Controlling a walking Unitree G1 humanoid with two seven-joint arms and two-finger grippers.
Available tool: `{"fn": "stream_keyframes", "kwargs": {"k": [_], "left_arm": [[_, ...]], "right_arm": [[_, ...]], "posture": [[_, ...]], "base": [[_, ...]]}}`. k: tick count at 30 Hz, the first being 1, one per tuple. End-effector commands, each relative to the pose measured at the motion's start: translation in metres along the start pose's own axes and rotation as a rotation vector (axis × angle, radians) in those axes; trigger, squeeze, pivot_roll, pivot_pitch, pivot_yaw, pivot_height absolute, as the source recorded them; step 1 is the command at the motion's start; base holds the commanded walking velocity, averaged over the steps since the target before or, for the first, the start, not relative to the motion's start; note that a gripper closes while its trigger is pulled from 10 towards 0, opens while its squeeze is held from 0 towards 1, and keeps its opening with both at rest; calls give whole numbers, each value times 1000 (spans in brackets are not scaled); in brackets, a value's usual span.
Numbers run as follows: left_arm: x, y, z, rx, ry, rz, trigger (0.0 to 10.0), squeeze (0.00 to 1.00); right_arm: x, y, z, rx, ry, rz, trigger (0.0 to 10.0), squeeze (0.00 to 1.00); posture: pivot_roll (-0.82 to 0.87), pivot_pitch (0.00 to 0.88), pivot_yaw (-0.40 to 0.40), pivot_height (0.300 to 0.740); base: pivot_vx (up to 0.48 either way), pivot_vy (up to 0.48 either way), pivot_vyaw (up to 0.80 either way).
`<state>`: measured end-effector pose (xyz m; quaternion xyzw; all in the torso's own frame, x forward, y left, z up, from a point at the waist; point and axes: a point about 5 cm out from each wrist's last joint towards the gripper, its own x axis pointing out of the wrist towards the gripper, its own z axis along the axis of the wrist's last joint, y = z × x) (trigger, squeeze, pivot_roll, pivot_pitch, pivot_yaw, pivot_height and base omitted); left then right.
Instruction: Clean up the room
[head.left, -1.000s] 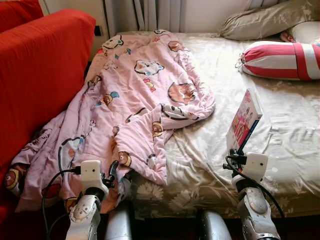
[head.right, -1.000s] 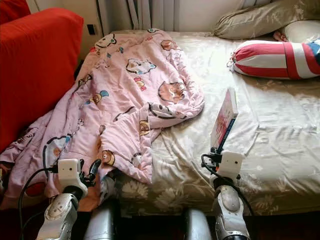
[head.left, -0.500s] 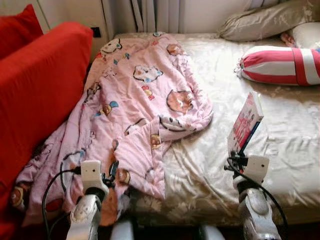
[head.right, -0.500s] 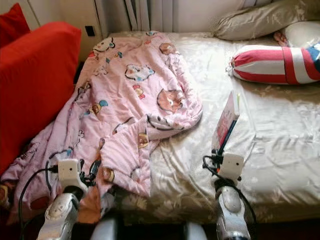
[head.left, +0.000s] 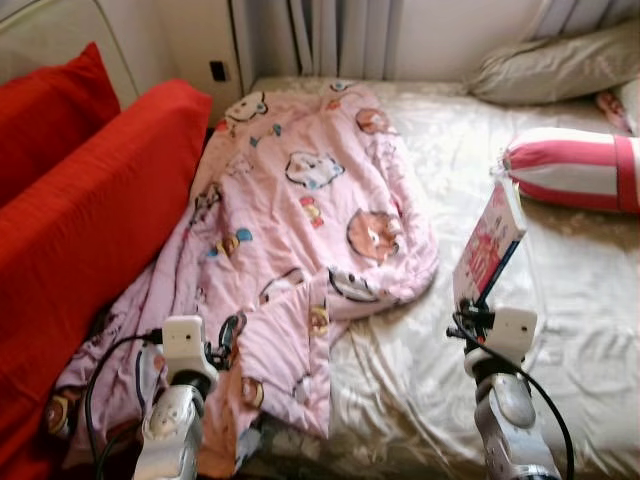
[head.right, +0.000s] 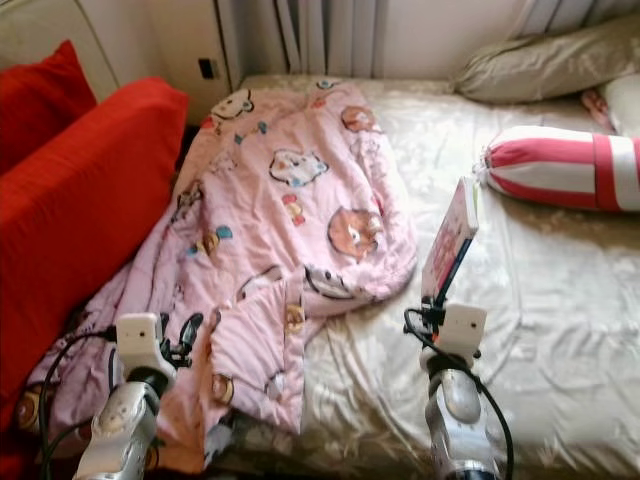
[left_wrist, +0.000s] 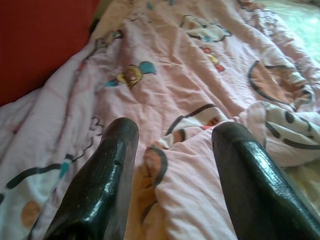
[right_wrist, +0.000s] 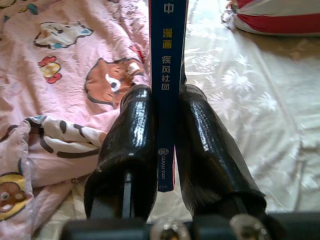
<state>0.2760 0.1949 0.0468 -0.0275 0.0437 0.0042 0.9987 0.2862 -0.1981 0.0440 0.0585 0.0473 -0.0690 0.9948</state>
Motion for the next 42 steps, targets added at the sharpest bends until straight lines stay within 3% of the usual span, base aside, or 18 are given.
{"fn": "stream_keyframes", "kwargs": {"k": [1,9,21,31,42], "left_arm": [[-4,1,-5,4,16,6,10000,0],[-3,-2,-5,7,9,-7,10000,0],[-4,-3,-6,7,7,-10,10000,0],[-3,-5,-6,5,1,-18,10000,0],[-2,-4,-4,7,-2,-12,10000,0]], "right_arm": [[2,-1,7,8,-30,-12,10000,0],[2,-2,1,3,16,-9,10000,0],[0,0,0,2,-5,-2,10000,0],[2,-1,1,14,-3,-16,10000,0],[0,1,-3,13,2,-13,10000,0]], "posture": [[126,75,-32,732],[122,75,-35,732],[116,62,-34,732],[112,48,-35,732],[118,65,-38,732]], "base": [[0,0,0],[0,0,-473],[0,0,-477],[0,-283,0],[0,-297,-557]]}}
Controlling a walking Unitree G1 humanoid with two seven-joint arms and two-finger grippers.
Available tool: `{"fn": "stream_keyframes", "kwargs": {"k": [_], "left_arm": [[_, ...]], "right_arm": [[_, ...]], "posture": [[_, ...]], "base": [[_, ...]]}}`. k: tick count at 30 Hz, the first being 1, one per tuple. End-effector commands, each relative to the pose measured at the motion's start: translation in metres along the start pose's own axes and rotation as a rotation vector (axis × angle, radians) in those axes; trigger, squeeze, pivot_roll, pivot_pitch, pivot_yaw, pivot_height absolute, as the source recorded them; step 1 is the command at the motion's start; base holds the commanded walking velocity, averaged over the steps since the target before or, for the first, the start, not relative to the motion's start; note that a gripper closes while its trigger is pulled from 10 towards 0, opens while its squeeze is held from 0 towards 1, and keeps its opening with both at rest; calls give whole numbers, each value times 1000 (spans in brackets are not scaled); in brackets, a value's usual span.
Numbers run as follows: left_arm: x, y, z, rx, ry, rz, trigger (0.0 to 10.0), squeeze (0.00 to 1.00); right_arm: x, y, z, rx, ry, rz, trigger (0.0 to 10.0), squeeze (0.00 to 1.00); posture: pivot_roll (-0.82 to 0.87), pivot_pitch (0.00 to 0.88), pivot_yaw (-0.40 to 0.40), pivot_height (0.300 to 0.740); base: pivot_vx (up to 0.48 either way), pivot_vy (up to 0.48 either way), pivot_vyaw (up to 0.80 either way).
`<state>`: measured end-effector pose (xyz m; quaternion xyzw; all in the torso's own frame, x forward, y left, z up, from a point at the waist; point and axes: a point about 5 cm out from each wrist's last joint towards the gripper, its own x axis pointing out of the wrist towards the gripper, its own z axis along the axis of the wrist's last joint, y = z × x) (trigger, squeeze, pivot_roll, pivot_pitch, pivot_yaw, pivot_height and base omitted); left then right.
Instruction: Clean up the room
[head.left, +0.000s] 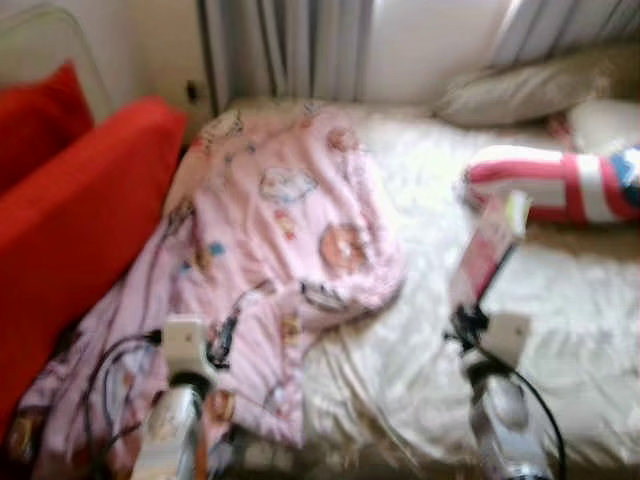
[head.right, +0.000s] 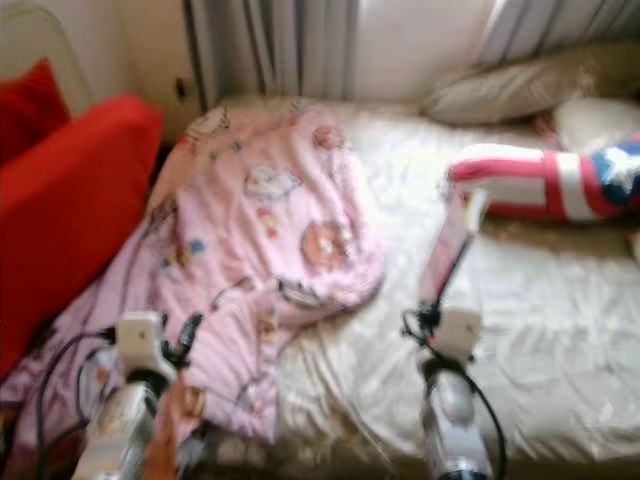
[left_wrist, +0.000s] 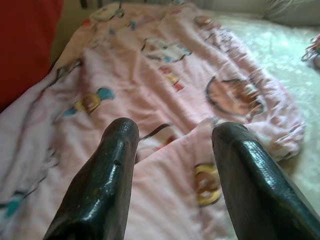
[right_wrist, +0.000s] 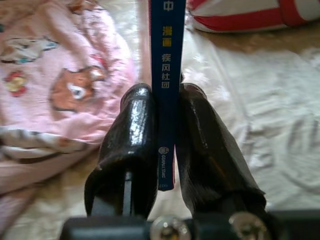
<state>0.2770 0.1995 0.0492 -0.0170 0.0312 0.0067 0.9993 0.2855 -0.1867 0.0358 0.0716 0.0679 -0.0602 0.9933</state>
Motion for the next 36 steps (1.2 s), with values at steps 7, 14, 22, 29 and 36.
{"fn": "stream_keyframes", "kwargs": {"k": [7,14,22,29,36], "left_arm": [[-3,-7,-6,-15,21,-12,10000,0],[-2,-7,-5,-16,19,-10,10000,0],[-2,-7,-5,-15,20,-10,10000,0],[-1,-7,-5,-14,22,-12,10000,0],[-1,-8,-5,-16,21,-13,10000,0]], "right_arm": [[0,-9,6,-12,-41,-31,10000,0],[0,-10,6,-18,-41,-37,10000,0],[0,-8,7,-22,-49,-26,10000,0],[0,-6,6,-55,-45,6,10000,0],[-1,-6,6,-69,-50,2,10000,0]], "posture": [[120,76,-40,732],[120,81,-40,732],[120,81,-39,732],[117,82,-38,732],[121,79,-37,732]], "base": [[0,-295,0],[0,-297,0],[0,-296,0],[0,-279,0],[0,-273,477]]}}
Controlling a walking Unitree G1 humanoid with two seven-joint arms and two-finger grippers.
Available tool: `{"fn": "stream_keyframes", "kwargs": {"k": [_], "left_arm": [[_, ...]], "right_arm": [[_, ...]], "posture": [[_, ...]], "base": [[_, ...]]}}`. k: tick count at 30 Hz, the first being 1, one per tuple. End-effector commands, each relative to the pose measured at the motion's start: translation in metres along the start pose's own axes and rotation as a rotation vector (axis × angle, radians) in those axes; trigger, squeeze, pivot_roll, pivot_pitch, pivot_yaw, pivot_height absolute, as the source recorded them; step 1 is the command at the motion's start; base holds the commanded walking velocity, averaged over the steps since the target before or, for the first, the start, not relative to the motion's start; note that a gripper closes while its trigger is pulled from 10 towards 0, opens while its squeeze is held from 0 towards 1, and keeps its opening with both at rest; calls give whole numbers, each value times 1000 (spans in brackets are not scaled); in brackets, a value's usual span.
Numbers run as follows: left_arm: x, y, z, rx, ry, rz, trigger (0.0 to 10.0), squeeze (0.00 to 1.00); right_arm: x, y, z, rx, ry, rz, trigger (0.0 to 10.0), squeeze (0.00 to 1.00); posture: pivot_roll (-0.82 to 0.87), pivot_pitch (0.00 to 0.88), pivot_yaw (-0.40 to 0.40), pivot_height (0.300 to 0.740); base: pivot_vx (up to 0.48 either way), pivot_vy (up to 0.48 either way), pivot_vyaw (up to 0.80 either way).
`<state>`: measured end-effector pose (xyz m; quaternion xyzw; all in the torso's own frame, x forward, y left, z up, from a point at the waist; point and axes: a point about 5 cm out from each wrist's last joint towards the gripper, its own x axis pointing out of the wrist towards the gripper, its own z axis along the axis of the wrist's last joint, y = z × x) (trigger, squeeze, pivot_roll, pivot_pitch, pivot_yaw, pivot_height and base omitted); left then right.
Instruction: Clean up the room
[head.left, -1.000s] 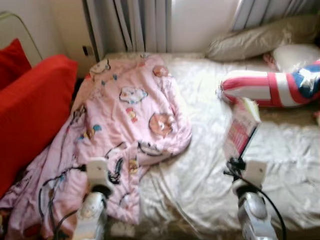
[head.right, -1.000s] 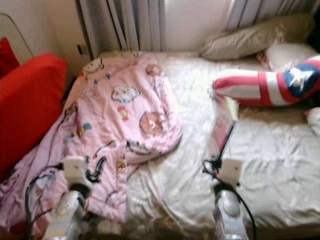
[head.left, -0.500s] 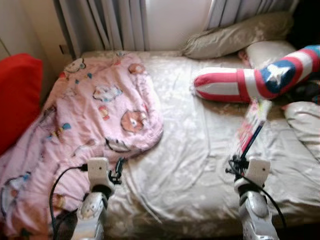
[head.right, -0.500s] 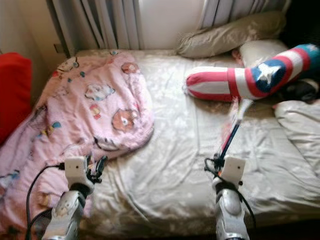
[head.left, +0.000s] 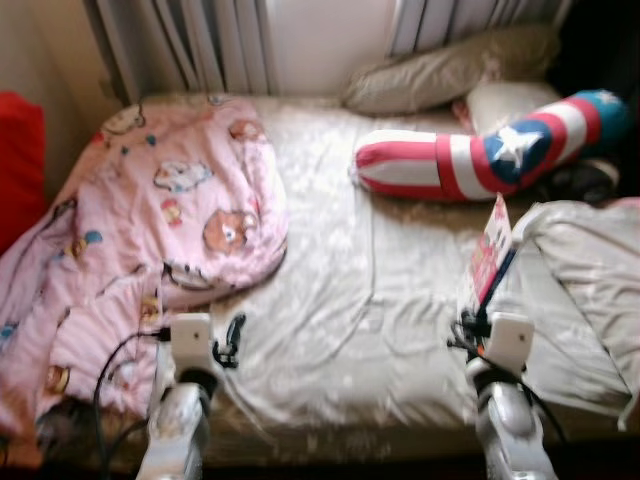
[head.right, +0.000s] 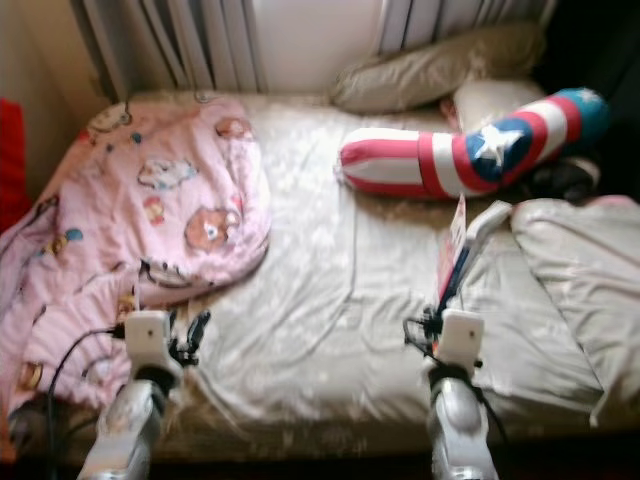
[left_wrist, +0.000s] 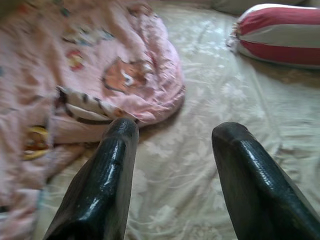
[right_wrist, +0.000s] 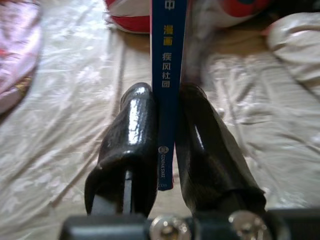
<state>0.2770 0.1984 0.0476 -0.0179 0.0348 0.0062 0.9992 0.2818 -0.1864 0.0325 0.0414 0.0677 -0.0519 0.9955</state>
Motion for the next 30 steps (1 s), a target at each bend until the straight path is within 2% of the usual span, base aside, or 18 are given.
{"fn": "stream_keyframes", "kwargs": {"k": [1,13,30], "left_arm": [[-1,-7,-4,-14,14,-13,10000,0],[-2,-7,-4,-15,16,-16,10000,0],[0,-5,-5,-8,21,-23,10000,0]], "right_arm": [[3,-5,10,-6,-49,-13,10000,0],[4,-9,12,-6,-57,-25,10000,0],[6,-16,13,-16,-59,-41,10000,0]], "posture": [[120,79,-38,732],[113,72,-34,732],[111,42,-27,732]], "base": [[0,-266,0],[0,-263,0],[0,0,0]]}}
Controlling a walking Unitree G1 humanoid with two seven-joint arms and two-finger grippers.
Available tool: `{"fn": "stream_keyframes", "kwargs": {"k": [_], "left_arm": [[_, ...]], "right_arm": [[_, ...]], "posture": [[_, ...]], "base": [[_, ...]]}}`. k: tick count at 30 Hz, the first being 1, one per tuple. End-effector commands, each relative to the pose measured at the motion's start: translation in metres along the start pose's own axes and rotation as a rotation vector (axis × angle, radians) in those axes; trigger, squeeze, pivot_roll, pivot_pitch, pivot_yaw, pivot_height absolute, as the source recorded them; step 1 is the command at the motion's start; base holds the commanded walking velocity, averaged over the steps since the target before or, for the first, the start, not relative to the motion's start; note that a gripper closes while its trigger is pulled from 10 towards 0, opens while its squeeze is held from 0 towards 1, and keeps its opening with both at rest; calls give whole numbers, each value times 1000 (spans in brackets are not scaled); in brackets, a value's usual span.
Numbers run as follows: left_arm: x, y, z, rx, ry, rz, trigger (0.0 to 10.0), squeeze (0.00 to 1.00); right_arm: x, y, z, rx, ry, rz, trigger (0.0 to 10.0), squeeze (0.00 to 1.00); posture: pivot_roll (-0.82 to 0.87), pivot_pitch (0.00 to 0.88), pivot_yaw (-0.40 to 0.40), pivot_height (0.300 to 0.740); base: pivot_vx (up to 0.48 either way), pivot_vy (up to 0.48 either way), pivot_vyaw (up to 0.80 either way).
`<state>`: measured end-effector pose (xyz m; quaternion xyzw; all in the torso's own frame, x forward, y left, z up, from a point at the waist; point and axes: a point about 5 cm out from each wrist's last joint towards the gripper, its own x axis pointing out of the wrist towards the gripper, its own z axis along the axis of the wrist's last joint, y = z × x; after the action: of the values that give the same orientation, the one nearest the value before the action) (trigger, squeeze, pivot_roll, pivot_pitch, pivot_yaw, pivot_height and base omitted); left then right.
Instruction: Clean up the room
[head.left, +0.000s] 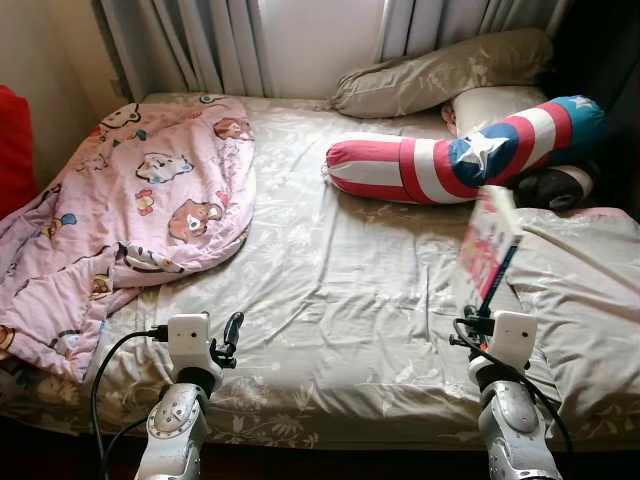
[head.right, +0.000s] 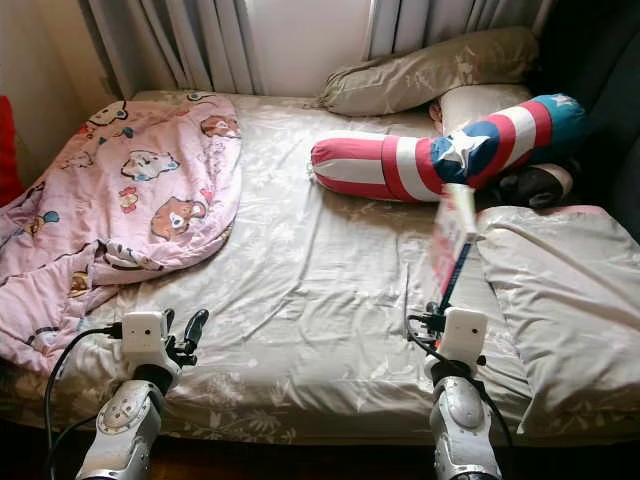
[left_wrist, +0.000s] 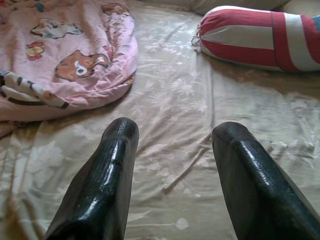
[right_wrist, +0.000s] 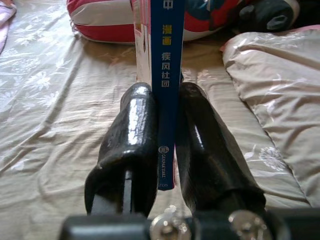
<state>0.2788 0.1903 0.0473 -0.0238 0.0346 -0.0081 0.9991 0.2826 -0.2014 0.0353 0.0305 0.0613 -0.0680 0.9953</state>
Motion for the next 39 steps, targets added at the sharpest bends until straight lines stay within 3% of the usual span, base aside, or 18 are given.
{"fn": "stream_keyframes", "kwargs": {"k": [1,11,23,32,39], "left_arm": [[-2,3,-4,6,19,6,10000,0],[-1,2,-3,11,18,4,10000,0],[-3,1,-6,15,25,3,10000,0],[-4,2,-6,19,27,8,10000,0],[-4,2,-6,22,27,13,10000,0]], "right_arm": [[4,-1,9,4,-43,-8,10000,0],[4,2,8,6,-41,-2,10000,0],[4,0,7,9,-37,-7,10000,0],[4,1,7,12,-33,-9,10000,0],[3,2,6,16,-29,-11,10000,0]], "posture": [[111,42,-27,732],[110,32,-26,732],[108,46,-32,732],[105,62,-32,732],[107,68,-34,732]], "base": [[0,0,0],[0,-342,0],[0,0,0],[0,-462,0],[0,0,0]]}}
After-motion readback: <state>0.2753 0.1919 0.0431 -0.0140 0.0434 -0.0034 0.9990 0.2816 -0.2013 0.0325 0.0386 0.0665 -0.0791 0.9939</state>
